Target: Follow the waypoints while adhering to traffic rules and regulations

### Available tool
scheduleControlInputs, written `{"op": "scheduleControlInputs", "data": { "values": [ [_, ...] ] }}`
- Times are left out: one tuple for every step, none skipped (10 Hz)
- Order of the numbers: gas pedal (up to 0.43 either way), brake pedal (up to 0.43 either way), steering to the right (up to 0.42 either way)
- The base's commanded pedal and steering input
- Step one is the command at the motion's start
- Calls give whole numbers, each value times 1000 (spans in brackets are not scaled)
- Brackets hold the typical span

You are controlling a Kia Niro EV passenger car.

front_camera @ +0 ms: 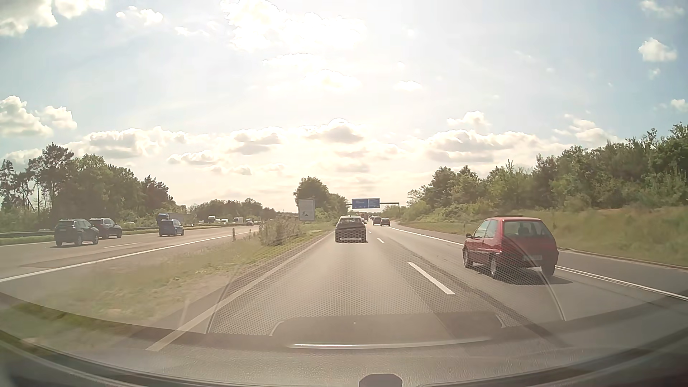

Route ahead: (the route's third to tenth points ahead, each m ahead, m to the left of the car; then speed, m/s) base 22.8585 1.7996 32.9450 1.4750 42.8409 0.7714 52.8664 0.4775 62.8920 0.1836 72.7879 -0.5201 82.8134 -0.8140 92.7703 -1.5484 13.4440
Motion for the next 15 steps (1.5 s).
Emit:
{"op": "scheduleControlInputs", "data": {
  "values": [
    [110,0,-2],
    [110,0,-2],
    [110,0,-3],
    [110,0,-2],
    [110,0,-2],
    [118,0,-2],
    [118,0,-1],
    [118,0,-1],
    [118,0,-1],
    [118,0,-1],
    [118,0,0],
    [118,0,-1],
    [118,0,0],
    [118,0,0],
    [118,0,0]
  ]
}}
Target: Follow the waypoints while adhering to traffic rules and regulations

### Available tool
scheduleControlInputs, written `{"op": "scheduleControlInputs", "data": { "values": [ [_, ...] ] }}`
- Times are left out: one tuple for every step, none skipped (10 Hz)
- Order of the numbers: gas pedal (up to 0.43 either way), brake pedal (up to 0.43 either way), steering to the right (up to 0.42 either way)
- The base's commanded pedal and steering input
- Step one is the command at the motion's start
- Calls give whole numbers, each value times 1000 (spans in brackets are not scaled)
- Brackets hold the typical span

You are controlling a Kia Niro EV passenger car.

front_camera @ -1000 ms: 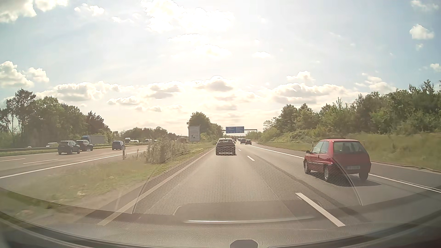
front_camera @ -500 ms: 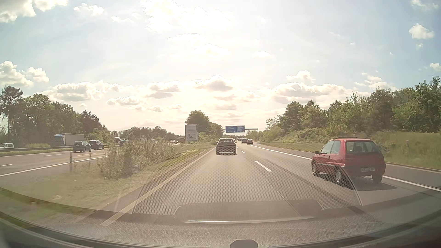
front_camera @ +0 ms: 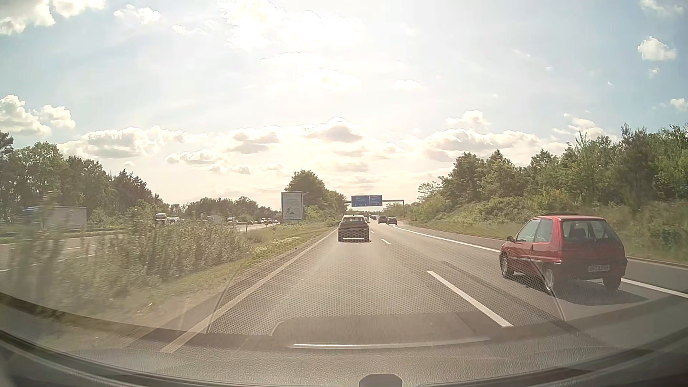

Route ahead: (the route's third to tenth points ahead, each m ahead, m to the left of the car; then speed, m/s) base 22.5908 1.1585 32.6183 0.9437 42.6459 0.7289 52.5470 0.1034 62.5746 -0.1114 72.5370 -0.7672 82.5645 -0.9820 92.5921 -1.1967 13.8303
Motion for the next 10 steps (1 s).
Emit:
{"op": "scheduleControlInputs", "data": {
  "values": [
    [118,0,0],
    [118,0,0],
    [118,0,0],
    [118,0,0],
    [118,0,0],
    [118,0,0],
    [118,0,0],
    [118,0,0],
    [118,0,0],
    [118,0,0]
  ]
}}
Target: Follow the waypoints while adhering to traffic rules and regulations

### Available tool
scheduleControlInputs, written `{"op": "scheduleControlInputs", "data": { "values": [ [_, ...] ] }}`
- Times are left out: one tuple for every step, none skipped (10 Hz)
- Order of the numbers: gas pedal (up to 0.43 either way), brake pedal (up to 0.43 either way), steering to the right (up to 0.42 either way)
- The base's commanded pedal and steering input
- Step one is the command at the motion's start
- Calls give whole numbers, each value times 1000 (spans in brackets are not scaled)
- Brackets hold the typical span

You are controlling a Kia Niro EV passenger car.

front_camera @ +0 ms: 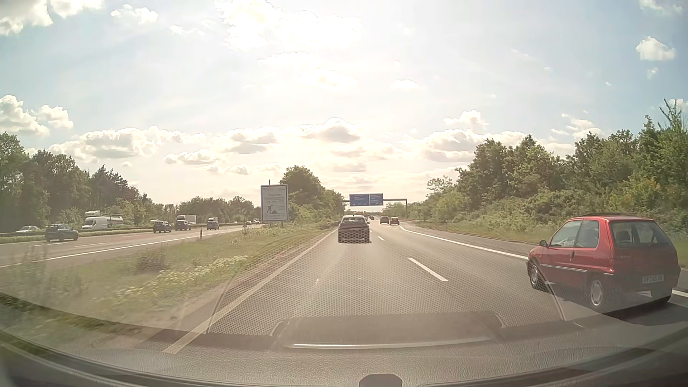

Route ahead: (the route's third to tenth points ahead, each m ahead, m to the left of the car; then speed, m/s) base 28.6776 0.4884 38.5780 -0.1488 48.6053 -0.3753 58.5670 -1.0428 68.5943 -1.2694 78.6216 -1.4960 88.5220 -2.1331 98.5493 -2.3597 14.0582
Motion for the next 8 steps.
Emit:
{"op": "scheduleControlInputs", "data": {
  "values": [
    [118,0,0],
    [118,0,0],
    [118,0,0],
    [118,0,0],
    [118,0,0],
    [118,0,0],
    [118,0,0],
    [118,0,0]
  ]
}}
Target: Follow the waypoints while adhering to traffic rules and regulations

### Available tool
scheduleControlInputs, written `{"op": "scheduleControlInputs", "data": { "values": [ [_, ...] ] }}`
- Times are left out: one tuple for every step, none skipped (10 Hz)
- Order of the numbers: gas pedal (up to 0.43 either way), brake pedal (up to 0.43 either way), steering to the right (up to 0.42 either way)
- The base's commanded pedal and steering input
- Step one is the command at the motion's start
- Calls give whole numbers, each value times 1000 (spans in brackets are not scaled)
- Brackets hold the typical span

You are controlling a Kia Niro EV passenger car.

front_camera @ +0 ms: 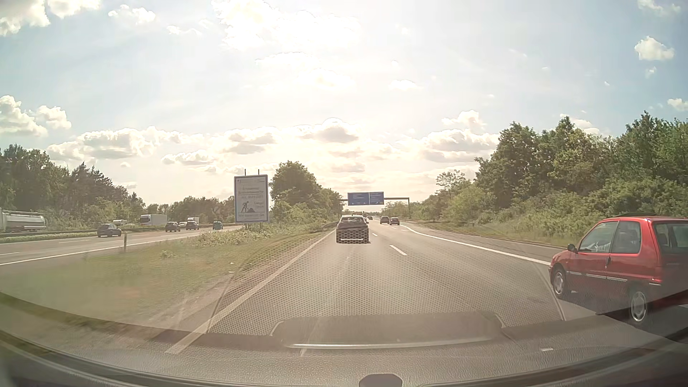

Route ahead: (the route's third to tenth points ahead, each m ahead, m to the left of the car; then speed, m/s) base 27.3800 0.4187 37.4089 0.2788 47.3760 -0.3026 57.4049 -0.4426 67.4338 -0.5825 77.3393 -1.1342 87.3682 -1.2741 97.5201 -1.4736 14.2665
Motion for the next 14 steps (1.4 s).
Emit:
{"op": "scheduleControlInputs", "data": {
  "values": [
    [118,0,0],
    [118,0,-1],
    [118,0,-1],
    [130,0,-1],
    [130,0,-3],
    [130,0,-4],
    [130,0,-4],
    [130,0,-4],
    [130,0,-4],
    [130,0,-4],
    [130,0,-3],
    [130,0,-3],
    [130,0,-2],
    [130,0,0]
  ]
}}
